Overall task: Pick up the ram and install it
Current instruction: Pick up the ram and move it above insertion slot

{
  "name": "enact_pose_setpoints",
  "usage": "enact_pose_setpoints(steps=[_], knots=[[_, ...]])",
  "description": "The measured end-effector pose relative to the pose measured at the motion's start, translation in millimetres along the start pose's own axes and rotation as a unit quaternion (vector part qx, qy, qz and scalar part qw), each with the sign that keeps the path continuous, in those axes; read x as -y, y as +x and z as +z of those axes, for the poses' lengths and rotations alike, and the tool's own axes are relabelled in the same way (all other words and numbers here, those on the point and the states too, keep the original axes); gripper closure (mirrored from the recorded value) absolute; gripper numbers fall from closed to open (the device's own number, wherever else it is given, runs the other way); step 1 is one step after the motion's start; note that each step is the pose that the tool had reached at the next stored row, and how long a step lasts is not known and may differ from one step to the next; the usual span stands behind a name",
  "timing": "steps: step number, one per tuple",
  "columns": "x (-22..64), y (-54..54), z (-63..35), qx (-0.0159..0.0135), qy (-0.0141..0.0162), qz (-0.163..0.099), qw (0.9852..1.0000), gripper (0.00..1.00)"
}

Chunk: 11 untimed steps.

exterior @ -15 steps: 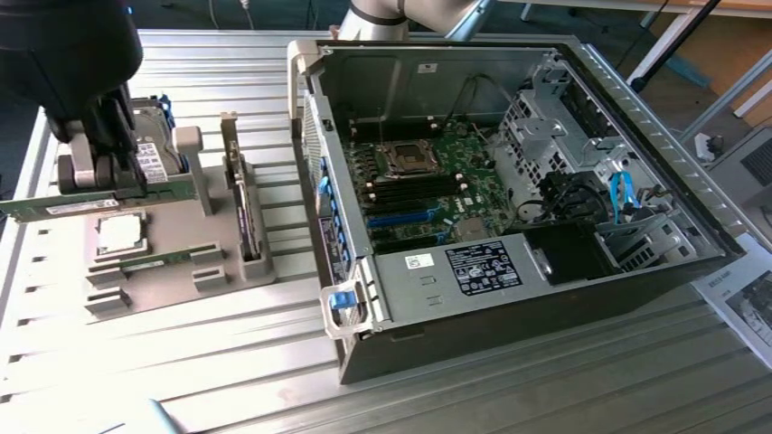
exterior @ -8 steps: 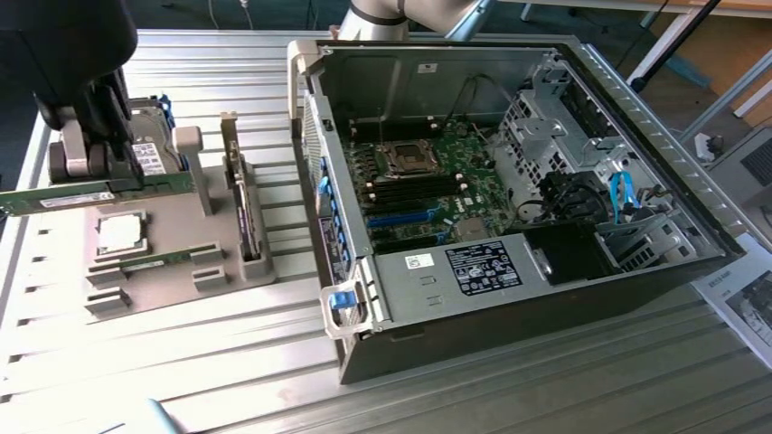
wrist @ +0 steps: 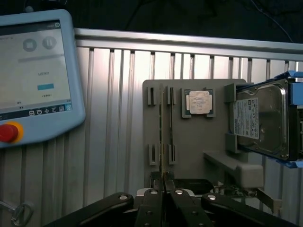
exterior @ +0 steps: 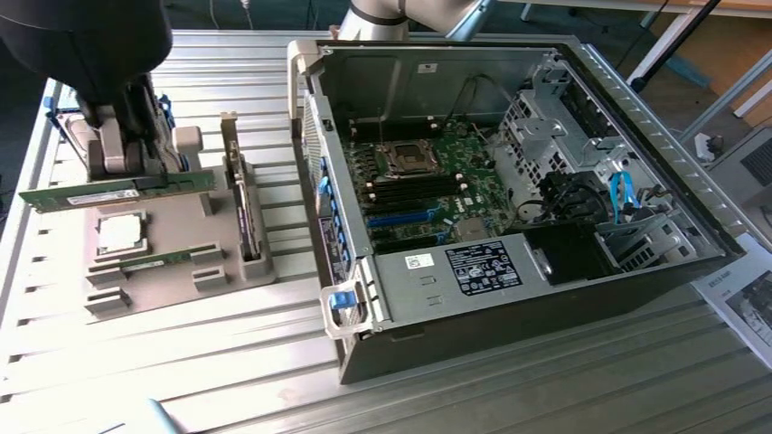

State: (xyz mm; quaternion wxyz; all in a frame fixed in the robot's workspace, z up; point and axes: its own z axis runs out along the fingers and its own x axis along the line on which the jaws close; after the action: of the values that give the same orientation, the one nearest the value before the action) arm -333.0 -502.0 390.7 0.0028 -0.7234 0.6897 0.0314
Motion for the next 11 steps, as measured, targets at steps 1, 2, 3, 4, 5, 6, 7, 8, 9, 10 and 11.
enact_pose_setpoints(steps=[1,2,3,4,5,6,7,8,9,10,11], knots=[[3.2,0.1,-0.2,0.0000,-0.0005,0.000,1.0000,0.88],[6.2,0.3,-0.4,0.0000,-0.0010,0.000,1.0000,0.88],[9.3,0.4,-0.7,0.0000,-0.0017,0.000,1.0000,0.88],[12.2,0.6,-1.0,0.0001,-0.0023,0.000,1.0000,0.88],[15.5,0.7,-1.3,0.0001,-0.0030,0.000,1.0000,0.88],[18.5,0.8,-1.5,0.0002,-0.0036,0.000,1.0000,0.88],[21.4,1.0,-1.9,0.0002,-0.0043,0.000,1.0000,0.88],[24.4,1.1,-2.1,0.0002,-0.0050,0.000,1.0000,0.88],[31.0,1.4,-2.8,0.0002,-0.0067,0.000,1.0000,0.88],[34.1,1.5,-3.2,0.0002,-0.0075,0.000,1.0000,0.88],[40.3,1.8,-3.8,0.0003,-0.0090,0.000,1.0000,0.88]])
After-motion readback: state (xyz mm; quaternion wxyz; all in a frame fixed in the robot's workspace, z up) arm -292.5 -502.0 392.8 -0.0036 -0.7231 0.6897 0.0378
